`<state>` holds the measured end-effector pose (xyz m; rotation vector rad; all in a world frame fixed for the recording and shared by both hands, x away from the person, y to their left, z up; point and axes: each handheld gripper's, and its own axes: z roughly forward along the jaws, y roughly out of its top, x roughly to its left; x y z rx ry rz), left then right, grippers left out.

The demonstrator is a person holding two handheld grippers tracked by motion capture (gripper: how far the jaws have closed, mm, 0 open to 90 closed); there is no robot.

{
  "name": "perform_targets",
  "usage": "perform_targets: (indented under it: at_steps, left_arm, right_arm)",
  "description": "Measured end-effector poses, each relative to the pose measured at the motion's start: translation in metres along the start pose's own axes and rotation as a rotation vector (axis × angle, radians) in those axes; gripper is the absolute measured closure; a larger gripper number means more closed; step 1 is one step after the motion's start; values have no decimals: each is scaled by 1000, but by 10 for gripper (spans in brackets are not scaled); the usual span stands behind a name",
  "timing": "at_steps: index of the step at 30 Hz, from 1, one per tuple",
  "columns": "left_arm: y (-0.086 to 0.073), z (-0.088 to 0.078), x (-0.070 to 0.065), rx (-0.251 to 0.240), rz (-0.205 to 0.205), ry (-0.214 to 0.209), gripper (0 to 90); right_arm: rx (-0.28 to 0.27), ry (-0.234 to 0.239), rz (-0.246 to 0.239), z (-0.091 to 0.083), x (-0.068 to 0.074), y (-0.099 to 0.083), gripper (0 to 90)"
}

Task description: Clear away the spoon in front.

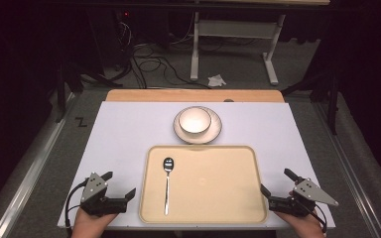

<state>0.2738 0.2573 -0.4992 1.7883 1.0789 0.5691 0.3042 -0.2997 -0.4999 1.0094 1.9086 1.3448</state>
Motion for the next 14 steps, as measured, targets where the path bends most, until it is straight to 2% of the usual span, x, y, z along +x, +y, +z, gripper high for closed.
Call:
perform_targets:
  at_steps: [14]
  left_arm:
    - [-2, 0, 2, 7, -22, 0, 15]
  right_arm:
    - [-6, 13, -12, 0, 1, 1, 6]
